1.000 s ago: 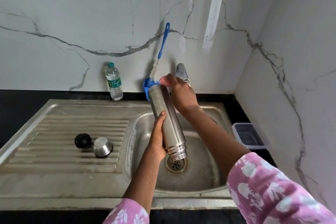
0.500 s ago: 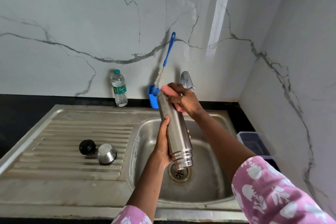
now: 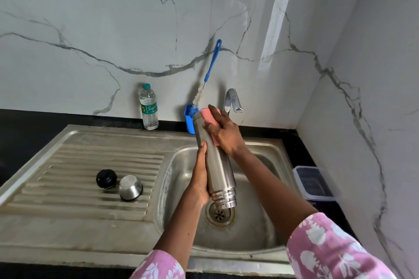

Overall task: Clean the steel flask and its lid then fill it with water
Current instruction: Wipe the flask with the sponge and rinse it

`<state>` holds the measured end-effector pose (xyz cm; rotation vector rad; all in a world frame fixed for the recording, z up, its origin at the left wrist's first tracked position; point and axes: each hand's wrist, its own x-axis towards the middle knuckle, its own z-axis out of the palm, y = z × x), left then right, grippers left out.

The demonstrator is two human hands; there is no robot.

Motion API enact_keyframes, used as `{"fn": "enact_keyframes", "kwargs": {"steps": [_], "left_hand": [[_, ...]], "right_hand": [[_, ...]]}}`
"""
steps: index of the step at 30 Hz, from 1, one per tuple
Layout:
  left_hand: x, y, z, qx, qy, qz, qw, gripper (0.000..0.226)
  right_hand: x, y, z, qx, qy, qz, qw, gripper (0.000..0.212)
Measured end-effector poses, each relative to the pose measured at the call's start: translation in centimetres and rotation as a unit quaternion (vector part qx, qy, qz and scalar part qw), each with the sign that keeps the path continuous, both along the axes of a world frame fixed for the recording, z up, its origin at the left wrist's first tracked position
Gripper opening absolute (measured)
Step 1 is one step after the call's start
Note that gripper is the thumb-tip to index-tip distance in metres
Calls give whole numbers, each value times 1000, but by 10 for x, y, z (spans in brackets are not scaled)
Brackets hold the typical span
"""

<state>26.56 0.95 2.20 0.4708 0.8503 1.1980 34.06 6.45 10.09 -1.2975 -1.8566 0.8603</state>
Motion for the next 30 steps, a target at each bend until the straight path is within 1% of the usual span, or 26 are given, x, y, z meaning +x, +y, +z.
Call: {"fn": "enact_keyframes", "kwargs": {"steps": [3,5,8,10,12,16,20,22,25,27,30], "left_hand": [[3,-3,2,-7,-23,16,1000,79],[-1,-3,-1,-6,-35,16,999,79],[-8,1,-4,-3,-76,17,997,72],[-10,4,-4,5,-92,13,996,71],[-10,6,-8,13,-92,23,995,70],[-9,9,-12,21,-98,58,993,60],[-16,12,-15,17,-122,96,988,58],[-23,15,-17,6,-122,123,985,62],[-29,15,-22,-25,-105,152,982,73],[-30,15,-25,-31,-93,173,980,72],[-33,16,-20,-17,-75,204,976,71]], "right_hand": [[4,-9,-9,-7,-22,6,1000,53],[4,-18,-14,-16,-17,11,1000,53],[5,-31,-22,-24,-7,26,999,63],[6,-36,-28,-38,-16,27,999,65],[6,-41,-32,-45,-33,32,998,62],[9,-47,-32,-45,-70,54,995,53],[13,-60,-42,-56,-103,82,990,54],[16,-68,-52,-60,-94,93,989,51],[23,-75,-59,-73,-72,113,988,51],[32,-78,-63,-86,-53,119,988,51],[50,-78,-59,-142,-27,122,982,51]]}}
